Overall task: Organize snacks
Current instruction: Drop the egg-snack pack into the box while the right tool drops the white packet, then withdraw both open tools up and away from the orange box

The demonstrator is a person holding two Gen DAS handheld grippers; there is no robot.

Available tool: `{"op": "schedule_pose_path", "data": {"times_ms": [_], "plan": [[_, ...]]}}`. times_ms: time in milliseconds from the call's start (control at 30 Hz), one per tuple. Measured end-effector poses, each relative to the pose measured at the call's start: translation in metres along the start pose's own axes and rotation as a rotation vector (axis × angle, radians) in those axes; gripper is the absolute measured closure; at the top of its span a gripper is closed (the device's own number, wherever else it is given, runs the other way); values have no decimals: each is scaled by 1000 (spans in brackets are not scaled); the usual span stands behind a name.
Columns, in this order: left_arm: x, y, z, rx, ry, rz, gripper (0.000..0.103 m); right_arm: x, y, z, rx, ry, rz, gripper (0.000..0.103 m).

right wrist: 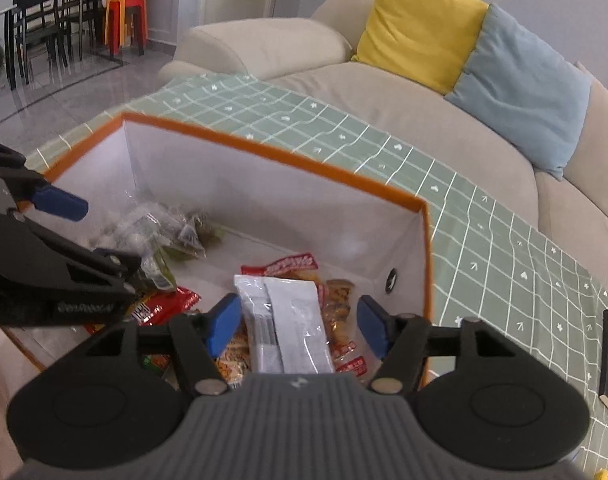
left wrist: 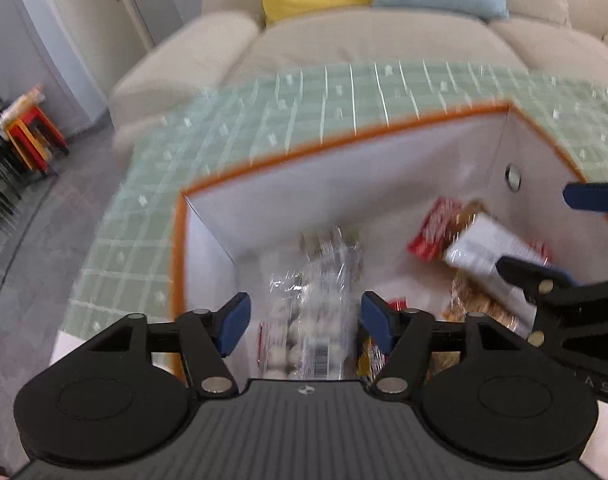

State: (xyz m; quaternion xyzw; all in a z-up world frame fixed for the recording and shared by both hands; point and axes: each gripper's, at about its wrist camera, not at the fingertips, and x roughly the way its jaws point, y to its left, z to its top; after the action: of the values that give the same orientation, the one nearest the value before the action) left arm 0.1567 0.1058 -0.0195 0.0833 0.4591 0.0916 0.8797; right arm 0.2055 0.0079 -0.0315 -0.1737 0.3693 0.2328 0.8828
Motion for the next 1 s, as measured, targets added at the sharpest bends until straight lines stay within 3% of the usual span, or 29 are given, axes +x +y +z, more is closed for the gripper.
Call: {"op": "schedule_pose_path", "data": {"times_ms": [400, 533, 667, 833, 1000], "plan": [[-97, 16, 16, -81, -238, 2, 16, -85, -22, 17, 51, -87, -34, 12], [-131, 14, 13, -84, -360, -12, 13, -127, -27, 10, 72, -149, -31, 6], [-156, 7, 7, -82, -432, -40, 13, -168, -28, -4, 106, -210, -22, 4], [-178, -1, -9, -137, -480, -108, 8, -213, -33, -29, 153, -266, -33, 4], [-184, -18, -35, -169, -457, -157, 7, -241, -32, -66, 178, -327, -69, 4]]}}
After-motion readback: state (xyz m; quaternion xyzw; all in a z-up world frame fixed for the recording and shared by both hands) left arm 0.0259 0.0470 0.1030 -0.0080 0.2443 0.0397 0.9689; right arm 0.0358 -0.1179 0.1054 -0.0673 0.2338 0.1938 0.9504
